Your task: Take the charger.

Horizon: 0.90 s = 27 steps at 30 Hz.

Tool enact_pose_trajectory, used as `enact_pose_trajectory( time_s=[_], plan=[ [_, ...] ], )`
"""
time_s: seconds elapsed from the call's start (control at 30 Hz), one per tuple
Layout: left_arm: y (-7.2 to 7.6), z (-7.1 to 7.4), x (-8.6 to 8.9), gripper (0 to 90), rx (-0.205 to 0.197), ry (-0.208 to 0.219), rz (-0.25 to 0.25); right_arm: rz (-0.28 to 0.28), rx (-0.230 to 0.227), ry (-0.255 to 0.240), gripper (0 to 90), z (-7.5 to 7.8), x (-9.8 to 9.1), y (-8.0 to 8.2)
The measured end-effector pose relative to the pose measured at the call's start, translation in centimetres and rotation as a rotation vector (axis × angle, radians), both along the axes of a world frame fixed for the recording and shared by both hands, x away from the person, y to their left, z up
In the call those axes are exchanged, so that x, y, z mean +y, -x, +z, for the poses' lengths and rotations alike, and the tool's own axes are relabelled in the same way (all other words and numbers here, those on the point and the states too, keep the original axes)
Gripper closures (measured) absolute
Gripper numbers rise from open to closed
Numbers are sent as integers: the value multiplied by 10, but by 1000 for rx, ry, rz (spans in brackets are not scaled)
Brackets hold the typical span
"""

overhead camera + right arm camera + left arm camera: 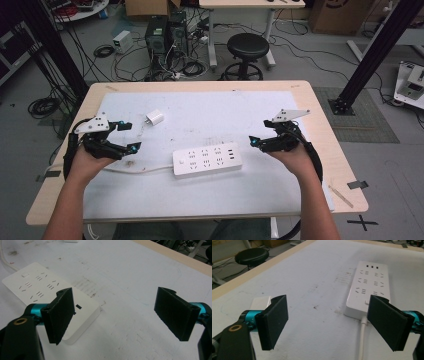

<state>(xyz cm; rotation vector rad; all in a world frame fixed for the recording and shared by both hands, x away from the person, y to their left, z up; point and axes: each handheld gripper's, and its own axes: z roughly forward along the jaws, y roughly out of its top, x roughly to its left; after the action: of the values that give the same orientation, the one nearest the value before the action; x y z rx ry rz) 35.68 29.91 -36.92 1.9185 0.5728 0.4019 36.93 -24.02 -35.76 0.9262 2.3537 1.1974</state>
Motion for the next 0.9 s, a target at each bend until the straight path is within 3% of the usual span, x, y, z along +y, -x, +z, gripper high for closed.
enact_pose_trajectory(
  time_s=[0.33,0.37,0.5,0.53,0.63,0.67,0.73,0.77,0.8,0.83,0.9],
  plan=[
    [-13,15,3,173,-16,-3,53,-9,4,5,169,3,0,3],
    [-24,21,2,173,-10,-33,71,-4,-6,15,169,4,1,3],
    [-31,23,1,173,-5,-35,89,-3,-9,20,169,5,2,5],
    [-39,25,-2,173,8,-55,95,-6,-10,22,169,5,3,5],
    [-39,25,-2,174,8,-55,95,-5,-10,23,169,5,4,5],
    [-56,28,-12,173,24,-72,108,1,-7,28,169,4,6,5],
    [-72,26,-19,174,45,-92,112,-2,-4,32,169,3,6,6],
    [-72,26,-19,174,45,-92,112,2,-2,30,169,3,7,6],
    [-84,23,-22,174,70,-103,120,-1,-4,30,169,3,7,6],
    [-84,23,-22,173,70,-103,120,-1,-4,30,169,3,7,6],
    [-100,15,-25,174,90,-125,142,0,-6,28,169,4,7,7]
  ],
)
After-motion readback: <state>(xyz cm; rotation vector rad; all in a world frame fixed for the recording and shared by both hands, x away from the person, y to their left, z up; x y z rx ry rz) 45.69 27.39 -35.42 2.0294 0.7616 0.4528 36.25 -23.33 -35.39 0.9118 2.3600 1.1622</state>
